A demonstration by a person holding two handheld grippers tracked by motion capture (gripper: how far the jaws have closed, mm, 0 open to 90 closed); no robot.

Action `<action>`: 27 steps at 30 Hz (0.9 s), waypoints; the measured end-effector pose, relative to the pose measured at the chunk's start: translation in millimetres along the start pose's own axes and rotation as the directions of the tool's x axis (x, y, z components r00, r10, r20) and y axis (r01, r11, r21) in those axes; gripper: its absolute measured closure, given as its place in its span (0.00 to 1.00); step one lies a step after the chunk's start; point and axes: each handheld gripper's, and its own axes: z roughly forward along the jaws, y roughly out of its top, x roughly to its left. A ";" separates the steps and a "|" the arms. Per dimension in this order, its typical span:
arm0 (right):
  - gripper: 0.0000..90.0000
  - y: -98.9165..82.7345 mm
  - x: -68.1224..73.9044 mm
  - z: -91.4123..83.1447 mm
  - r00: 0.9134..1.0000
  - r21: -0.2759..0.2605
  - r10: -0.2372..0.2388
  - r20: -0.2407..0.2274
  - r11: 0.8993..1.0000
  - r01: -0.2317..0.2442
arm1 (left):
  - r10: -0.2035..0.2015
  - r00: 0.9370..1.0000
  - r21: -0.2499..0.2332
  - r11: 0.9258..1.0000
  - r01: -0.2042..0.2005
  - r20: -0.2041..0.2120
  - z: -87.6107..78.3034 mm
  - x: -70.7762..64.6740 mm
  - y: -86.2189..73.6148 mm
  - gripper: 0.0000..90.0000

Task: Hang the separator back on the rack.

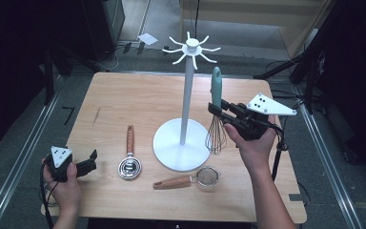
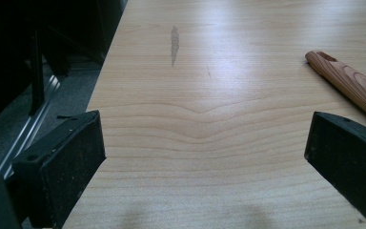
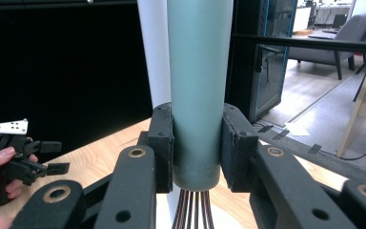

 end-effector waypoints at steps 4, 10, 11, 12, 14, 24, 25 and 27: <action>0.79 5.6 3.6 -0.5 1.000 -0.009 -0.011 -0.005 1.000 0.011 | 0.000 1.000 0.000 1.000 0.000 0.000 0.0 0.0 0.0 0.00; 0.79 13.0 6.7 -2.3 1.000 -0.034 0.005 -0.018 0.999 -0.005 | 0.002 1.000 0.000 1.000 -0.002 0.001 -0.2 0.1 0.0 0.00; 0.79 14.1 6.9 -2.8 1.000 -0.040 0.007 -0.023 0.999 -0.008 | 0.001 1.000 -0.003 1.000 -0.001 0.001 -0.3 -0.1 -0.1 0.00; 0.79 15.4 7.4 -3.5 1.000 -0.046 0.008 -0.026 0.999 -0.010 | 0.001 1.000 -0.003 1.000 -0.001 0.000 -0.3 -0.2 -0.1 0.00; 0.79 17.3 8.3 -4.4 0.999 -0.057 0.007 -0.032 0.998 -0.008 | 0.001 1.000 -0.003 1.000 -0.001 0.000 -0.3 -0.1 -0.1 0.00; 0.79 20.9 15.8 -7.8 0.999 -0.084 -0.004 -0.050 0.996 0.000 | 0.002 1.000 0.000 1.000 -0.002 0.001 -0.2 0.1 0.0 0.00; 0.79 20.9 15.8 -7.8 0.999 -0.084 -0.004 -0.050 0.996 0.000 | 0.002 1.000 -0.001 1.000 -0.002 0.001 -0.2 0.0 0.0 0.00; 0.79 21.7 15.9 -8.7 0.999 -0.089 -0.006 -0.051 0.996 0.001 | 0.002 1.000 0.000 1.000 -0.002 0.001 -0.2 0.0 0.0 0.00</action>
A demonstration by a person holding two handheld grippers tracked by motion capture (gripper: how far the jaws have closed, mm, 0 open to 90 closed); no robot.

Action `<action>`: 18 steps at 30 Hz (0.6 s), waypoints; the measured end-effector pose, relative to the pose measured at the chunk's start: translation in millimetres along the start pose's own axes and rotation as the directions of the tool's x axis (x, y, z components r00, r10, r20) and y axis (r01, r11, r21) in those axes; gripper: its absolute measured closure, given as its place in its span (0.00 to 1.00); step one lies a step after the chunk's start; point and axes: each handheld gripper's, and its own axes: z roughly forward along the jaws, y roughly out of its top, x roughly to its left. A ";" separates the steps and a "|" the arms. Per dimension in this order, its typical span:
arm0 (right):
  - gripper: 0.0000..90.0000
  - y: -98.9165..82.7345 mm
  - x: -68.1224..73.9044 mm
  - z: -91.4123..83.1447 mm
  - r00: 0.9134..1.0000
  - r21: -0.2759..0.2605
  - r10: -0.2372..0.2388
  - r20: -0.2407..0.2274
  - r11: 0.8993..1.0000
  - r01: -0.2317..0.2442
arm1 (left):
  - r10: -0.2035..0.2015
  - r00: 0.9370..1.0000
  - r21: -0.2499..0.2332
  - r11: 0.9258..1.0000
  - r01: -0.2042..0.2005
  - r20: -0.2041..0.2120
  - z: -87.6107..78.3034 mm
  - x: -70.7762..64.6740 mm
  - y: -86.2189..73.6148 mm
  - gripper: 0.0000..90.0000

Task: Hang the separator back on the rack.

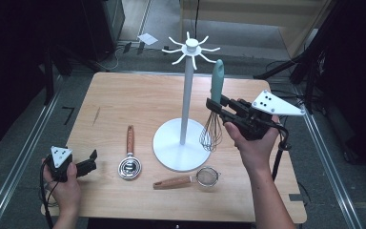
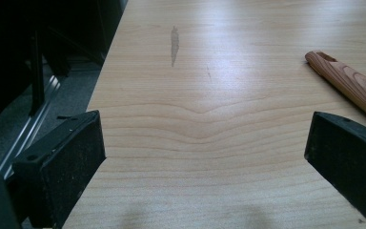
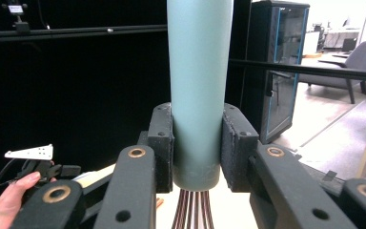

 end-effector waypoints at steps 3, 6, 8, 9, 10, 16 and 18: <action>0.79 2.4 -1.0 -0.7 1.000 0.000 -0.001 0.009 1.000 0.001 | -0.002 1.000 -0.001 1.000 0.002 0.000 0.1 0.1 -0.1 0.00; 0.79 4.0 -1.6 0.5 1.000 0.003 0.000 0.013 1.000 -0.001 | -0.002 1.000 0.000 1.000 0.002 0.000 0.1 0.0 0.0 0.00; 0.79 5.3 -1.9 2.1 1.000 0.008 -0.002 0.017 1.000 0.002 | -0.002 1.000 0.000 1.000 0.002 0.000 0.2 0.1 0.0 0.00; 0.79 5.9 -2.1 2.7 1.000 0.008 -0.002 0.017 1.000 0.001 | -0.002 1.000 -0.001 1.000 0.002 0.000 0.2 0.2 -0.1 0.00; 0.79 6.3 -2.2 3.2 1.000 0.005 -0.001 0.015 1.000 0.000 | -0.003 1.000 -0.001 1.000 0.003 0.000 0.2 0.2 -0.1 0.00; 0.79 7.2 0.5 4.8 1.000 0.007 -0.008 -0.006 1.000 0.008 | -0.002 1.000 0.000 1.000 0.002 0.002 0.3 0.2 0.0 0.00; 0.79 7.7 2.2 5.7 1.000 0.008 -0.014 -0.009 1.000 0.014 | -0.004 1.000 -0.001 1.000 0.004 0.002 0.3 0.3 0.0 0.00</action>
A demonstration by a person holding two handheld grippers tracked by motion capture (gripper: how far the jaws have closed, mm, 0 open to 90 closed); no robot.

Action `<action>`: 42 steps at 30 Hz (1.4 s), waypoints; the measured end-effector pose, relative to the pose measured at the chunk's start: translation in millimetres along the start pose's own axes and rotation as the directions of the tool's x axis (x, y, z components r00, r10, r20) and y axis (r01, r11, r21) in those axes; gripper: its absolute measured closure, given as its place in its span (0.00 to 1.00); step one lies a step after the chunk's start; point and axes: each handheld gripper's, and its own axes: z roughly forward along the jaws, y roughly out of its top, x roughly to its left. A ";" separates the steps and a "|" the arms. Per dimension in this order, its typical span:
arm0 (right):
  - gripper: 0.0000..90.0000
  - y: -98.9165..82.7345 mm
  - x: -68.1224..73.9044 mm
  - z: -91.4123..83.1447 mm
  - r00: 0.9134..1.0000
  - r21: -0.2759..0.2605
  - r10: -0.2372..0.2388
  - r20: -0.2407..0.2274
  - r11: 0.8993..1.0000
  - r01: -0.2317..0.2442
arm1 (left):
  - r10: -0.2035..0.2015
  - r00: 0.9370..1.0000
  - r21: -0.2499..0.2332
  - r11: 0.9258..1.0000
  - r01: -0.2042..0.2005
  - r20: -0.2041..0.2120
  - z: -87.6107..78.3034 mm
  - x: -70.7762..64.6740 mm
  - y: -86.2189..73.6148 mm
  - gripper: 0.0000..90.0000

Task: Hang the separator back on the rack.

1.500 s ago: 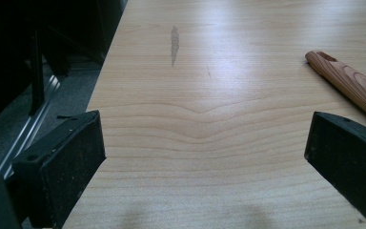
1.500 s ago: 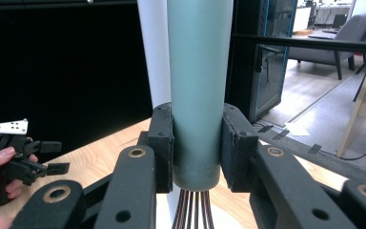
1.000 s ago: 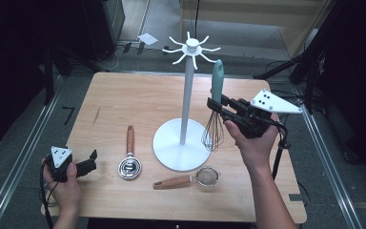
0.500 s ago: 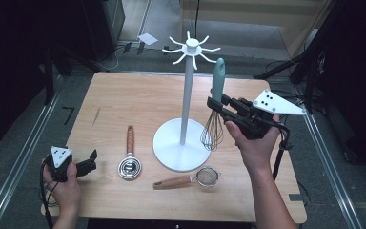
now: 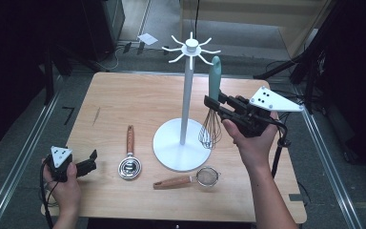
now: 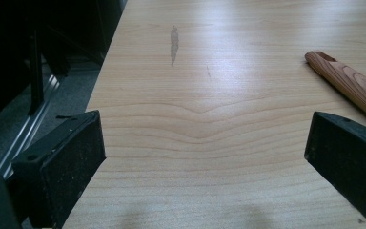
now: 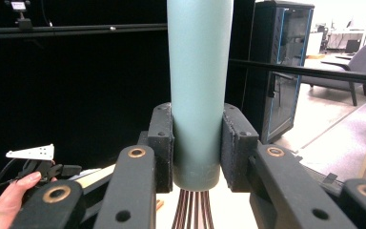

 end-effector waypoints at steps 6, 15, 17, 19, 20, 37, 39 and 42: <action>0.79 2.8 3.1 -2.7 1.000 -0.019 -0.007 -0.005 1.000 0.007 | -0.001 1.000 0.001 1.000 0.001 0.001 0.0 0.0 0.1 0.00; 0.79 4.0 8.1 -3.9 0.999 -0.015 -0.030 -0.034 0.999 0.029 | 0.003 1.000 0.002 1.000 -0.003 0.000 0.1 0.0 0.1 0.00; 0.79 4.0 7.5 -2.0 0.999 -0.012 -0.026 -0.033 1.000 0.025 | 0.002 1.000 0.002 1.000 -0.002 0.000 0.1 -0.1 0.0 0.00; 0.79 4.0 6.7 -0.7 0.999 -0.008 -0.017 -0.038 1.000 0.017 | 0.002 1.000 0.003 1.000 -0.002 0.000 0.0 0.0 0.1 0.00; 0.79 4.1 6.2 0.3 0.999 -0.006 -0.024 -0.037 1.000 0.023 | 0.001 1.000 0.002 1.000 -0.001 0.000 0.1 0.0 0.1 0.00; 0.79 -3.0 6.5 12.8 1.000 0.000 -0.019 -0.025 1.000 0.019 | -0.003 1.000 -0.001 1.000 0.003 0.001 0.4 0.3 0.0 0.00; 0.79 -3.1 6.5 14.1 0.999 -0.002 -0.023 -0.023 1.000 0.023 | -0.004 1.000 -0.002 1.000 0.004 0.002 0.2 0.1 0.0 0.00; 0.79 -2.6 6.8 15.7 0.999 0.001 -0.029 -0.017 1.000 0.029 | 0.001 1.000 0.001 1.000 -0.001 0.001 -0.1 0.0 0.0 0.00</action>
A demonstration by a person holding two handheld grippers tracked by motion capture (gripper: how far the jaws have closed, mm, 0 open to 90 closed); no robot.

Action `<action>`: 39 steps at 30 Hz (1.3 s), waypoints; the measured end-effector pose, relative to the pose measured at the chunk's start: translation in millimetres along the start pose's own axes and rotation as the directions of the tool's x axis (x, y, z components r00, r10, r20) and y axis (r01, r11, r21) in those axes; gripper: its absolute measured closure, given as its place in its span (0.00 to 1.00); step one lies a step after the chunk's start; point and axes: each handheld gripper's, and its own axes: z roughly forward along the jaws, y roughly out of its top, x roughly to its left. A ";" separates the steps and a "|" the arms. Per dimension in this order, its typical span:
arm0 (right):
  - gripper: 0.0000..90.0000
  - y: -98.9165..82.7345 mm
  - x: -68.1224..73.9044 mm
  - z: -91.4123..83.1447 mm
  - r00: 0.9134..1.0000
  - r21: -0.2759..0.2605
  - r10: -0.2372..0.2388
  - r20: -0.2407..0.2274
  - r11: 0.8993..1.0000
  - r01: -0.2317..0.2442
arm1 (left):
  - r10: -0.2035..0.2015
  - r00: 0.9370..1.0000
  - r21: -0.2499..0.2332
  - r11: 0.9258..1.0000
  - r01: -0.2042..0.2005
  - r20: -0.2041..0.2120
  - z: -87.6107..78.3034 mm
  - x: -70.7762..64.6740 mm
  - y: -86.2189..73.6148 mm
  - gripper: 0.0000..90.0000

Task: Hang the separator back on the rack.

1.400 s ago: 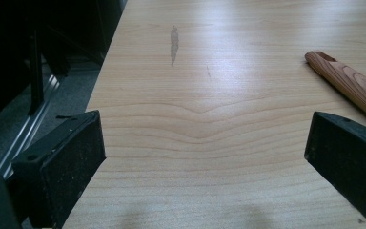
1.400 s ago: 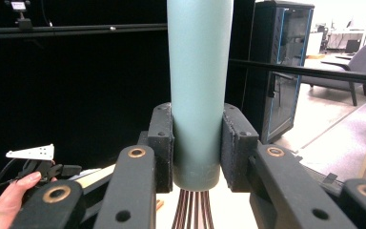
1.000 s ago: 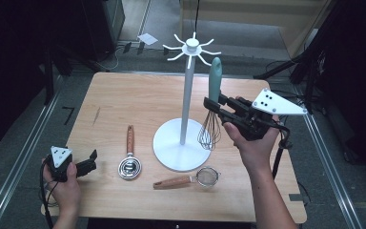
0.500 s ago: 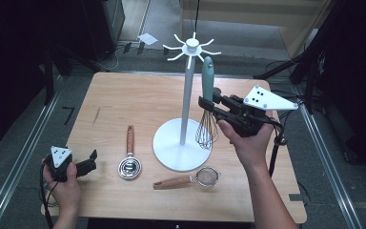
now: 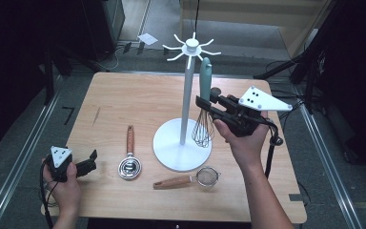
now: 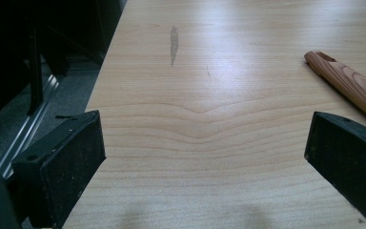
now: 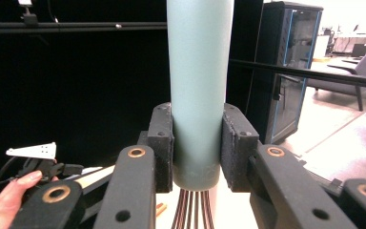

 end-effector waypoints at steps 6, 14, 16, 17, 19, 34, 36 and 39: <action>0.78 0.0 -1.2 -0.8 1.000 0.002 0.007 -0.009 1.000 -0.007 | -0.001 1.000 -0.001 1.000 0.001 0.001 0.0 0.0 0.0 0.00; 0.69 -0.1 -2.3 -4.3 0.999 -0.013 0.002 -0.036 1.000 -0.002 | -0.002 1.000 0.000 1.000 0.002 -0.001 0.0 0.0 0.0 0.00; 0.75 0.8 -4.2 -7.4 1.000 -0.030 0.006 -0.018 1.000 -0.006 | -0.005 1.000 -0.005 1.000 0.005 0.003 0.2 0.5 -0.2 0.00; 0.75 0.8 -4.2 -7.4 1.000 -0.030 0.006 -0.018 1.000 -0.006 | -0.005 1.000 -0.005 1.000 0.005 0.003 0.2 0.5 -0.2 0.00; 0.84 1.6 -6.7 -10.1 1.000 -0.049 0.016 0.000 0.999 -0.016 | -0.004 1.000 -0.003 1.000 0.004 0.001 0.1 0.4 -0.1 0.00; 1.00 0.8 -13.0 -2.2 0.990 -0.003 -0.011 0.142 1.000 0.011 | -0.010 1.000 -0.002 1.000 0.010 0.004 0.1 1.0 0.0 0.00; 1.00 2.3 -13.4 -0.3 0.990 0.001 -0.017 0.141 1.000 0.017 | -0.008 1.000 -0.002 1.000 0.008 0.005 0.1 1.0 0.0 0.00; 1.00 5.0 -11.7 2.8 0.990 0.013 -0.029 0.135 1.000 0.028 | -0.006 1.000 -0.002 1.000 0.006 0.004 0.1 0.9 0.0 0.00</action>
